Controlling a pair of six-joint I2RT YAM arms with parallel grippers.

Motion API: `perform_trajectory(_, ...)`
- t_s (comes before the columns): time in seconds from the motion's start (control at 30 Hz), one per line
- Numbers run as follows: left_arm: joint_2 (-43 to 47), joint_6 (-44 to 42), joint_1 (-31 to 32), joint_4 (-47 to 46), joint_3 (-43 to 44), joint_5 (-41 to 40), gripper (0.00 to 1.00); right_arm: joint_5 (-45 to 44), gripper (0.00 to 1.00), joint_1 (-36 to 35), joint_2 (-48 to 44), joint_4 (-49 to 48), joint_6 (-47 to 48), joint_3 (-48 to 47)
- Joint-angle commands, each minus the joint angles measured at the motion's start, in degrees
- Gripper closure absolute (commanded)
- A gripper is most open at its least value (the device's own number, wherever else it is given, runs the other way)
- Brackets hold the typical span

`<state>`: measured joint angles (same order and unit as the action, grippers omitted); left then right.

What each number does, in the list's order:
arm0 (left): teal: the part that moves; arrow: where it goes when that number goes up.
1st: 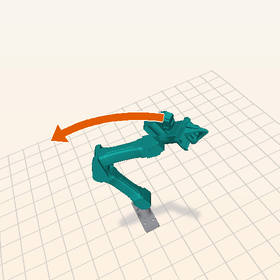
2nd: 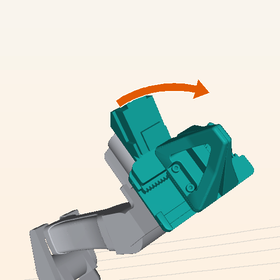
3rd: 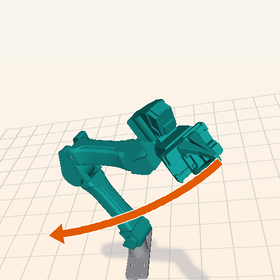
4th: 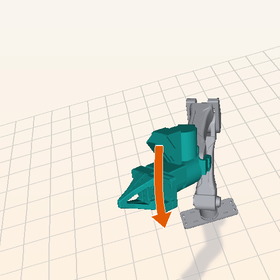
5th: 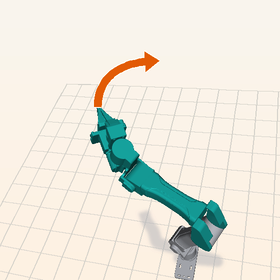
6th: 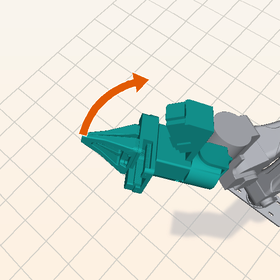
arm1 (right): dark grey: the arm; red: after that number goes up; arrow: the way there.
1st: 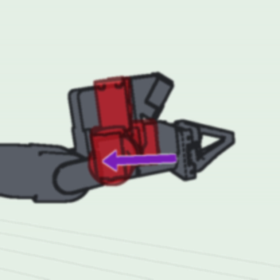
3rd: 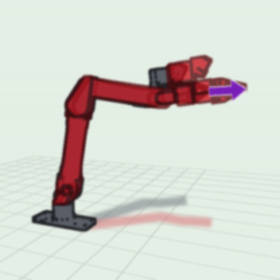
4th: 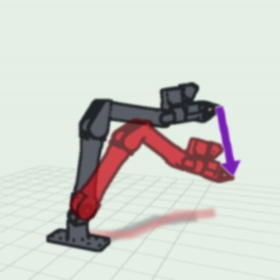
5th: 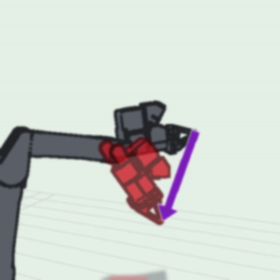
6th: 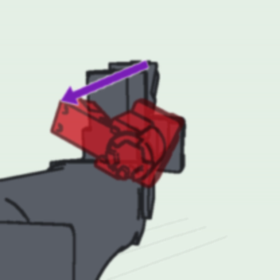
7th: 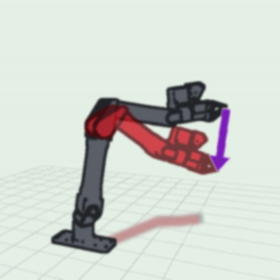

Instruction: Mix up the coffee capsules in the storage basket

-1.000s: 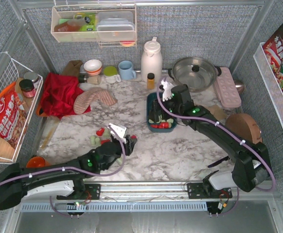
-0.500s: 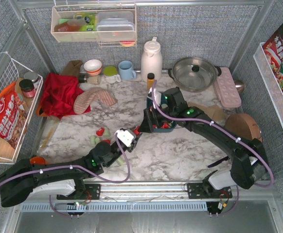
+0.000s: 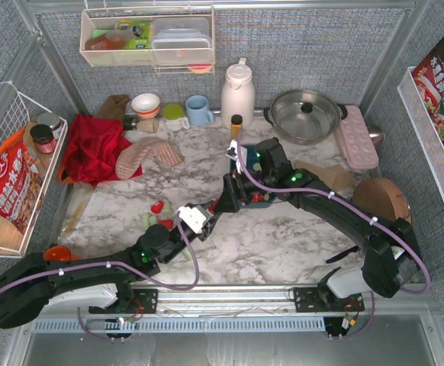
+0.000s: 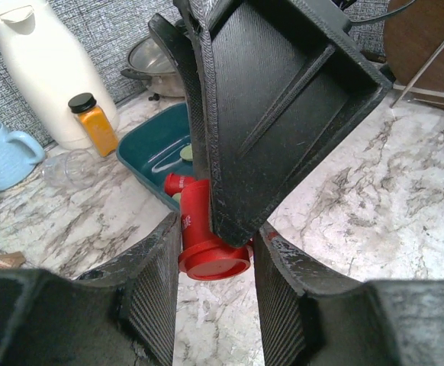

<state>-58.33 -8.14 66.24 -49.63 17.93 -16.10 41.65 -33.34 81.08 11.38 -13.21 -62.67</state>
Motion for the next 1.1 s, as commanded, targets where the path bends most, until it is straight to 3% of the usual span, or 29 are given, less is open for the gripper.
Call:
perform_trajectory(0.0,0.4,0.6,-0.2,-2.6,-0.2,-0.3,0.57,1.4,0.29,-0.5,0.3,0.3,-0.1,-0.3)
perform_trajectory(0.13,0.4,0.5,-0.2,-2.3,-0.2,-1.1,0.57,2.4,0.50,-0.7,1.3,0.0,-1.4,-0.4)
perform_trajectory(0.3,0.5,0.5,-0.3,-2.0,-0.2,-2.2,0.56,3.4,0.68,-0.7,2.3,-0.7,-2.9,-0.5)
perform_trajectory(0.37,0.6,0.6,-0.3,-1.7,-0.1,-3.4,0.45,3.3,0.72,-0.7,2.7,-1.0,-3.7,-0.5)
perform_trajectory(0.47,1.2,1.0,-0.3,-1.6,-0.3,-4.9,0.05,2.7,0.76,-0.7,3.4,-1.7,-5.1,-0.5)
perform_trajectory(0.7,5.7,2.3,-0.3,0.3,-2.0,-6.7,0.01,-4.2,0.87,-0.2,4.3,-4.5,-7.2,-0.5)
perform_trajectory(0.77,8.8,3.9,-0.3,2.4,-2.9,-10.3,0.01,-9.5,0.87,0.1,4.3,-3.4,-6.5,-0.8)
perform_trajectory(0.87,14.6,11.1,-0.3,11.2,-2.6,-18.7,0.01,-19.6,0.65,-0.7,4.6,-0.5,-2.6,-2.2)
perform_trajectory(0.97,21.5,26.9,-0.3,29.3,0.2,-30.2,0.01,-22.4,0.53,-1.7,6.2,-1.0,1.8,-2.8)
perform_trajectory(1.07,25.7,42.4,-0.7,51.9,3.8,-36.9,0.01,-24.0,0.51,-2.1,8.7,-0.3,2.8,-4.4)
